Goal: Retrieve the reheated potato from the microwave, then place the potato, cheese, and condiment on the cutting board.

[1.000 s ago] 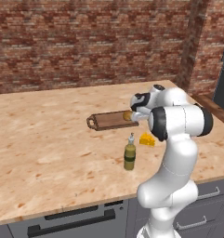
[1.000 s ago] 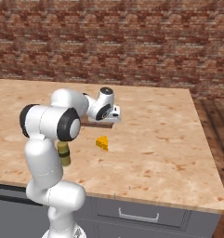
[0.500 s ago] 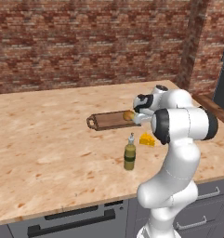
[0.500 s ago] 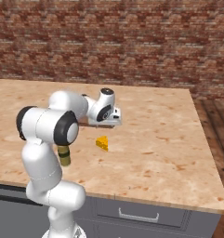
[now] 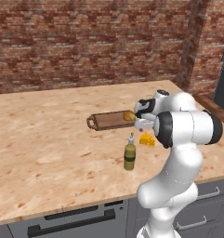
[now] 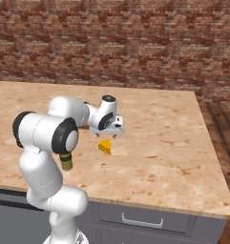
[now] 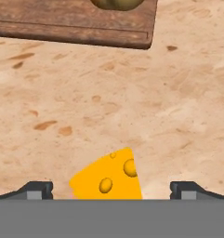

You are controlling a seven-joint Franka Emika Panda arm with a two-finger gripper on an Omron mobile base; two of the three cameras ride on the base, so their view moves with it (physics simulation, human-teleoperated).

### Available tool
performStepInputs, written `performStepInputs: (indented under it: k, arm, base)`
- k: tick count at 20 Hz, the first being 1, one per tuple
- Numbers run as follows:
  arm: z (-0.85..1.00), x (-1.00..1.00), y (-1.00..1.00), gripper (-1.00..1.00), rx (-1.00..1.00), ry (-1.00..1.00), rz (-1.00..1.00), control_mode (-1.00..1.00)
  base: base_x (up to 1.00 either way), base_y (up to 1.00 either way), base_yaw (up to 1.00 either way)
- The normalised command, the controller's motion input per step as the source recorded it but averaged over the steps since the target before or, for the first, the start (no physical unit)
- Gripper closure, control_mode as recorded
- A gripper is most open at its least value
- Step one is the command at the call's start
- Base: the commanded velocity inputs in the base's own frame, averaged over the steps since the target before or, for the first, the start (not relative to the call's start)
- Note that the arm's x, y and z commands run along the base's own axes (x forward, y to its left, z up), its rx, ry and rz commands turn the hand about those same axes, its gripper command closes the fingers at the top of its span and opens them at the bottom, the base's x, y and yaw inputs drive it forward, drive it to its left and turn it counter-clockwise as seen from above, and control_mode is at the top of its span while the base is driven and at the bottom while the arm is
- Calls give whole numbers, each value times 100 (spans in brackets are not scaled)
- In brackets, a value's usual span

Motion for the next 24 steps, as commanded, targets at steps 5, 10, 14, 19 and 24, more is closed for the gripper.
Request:
performStepInputs:
  k: [5,10,14,19,24]
  arm:
    - [-15,-10,0,-100,-3,4,-3,-100]
    - [-14,0,0,-100,-5,6,-6,-100]
    - [-20,7,0,-100,-6,7,-6,-100]
    - [-13,16,0,-100,-4,8,-6,-100]
    - [-9,3,0,-100,0,8,-4,-100]
  base:
    - [0,0,0]
    - [0,0,0]
    - [0,0,0]
    - [0,0,0]
    - [0,0,0]
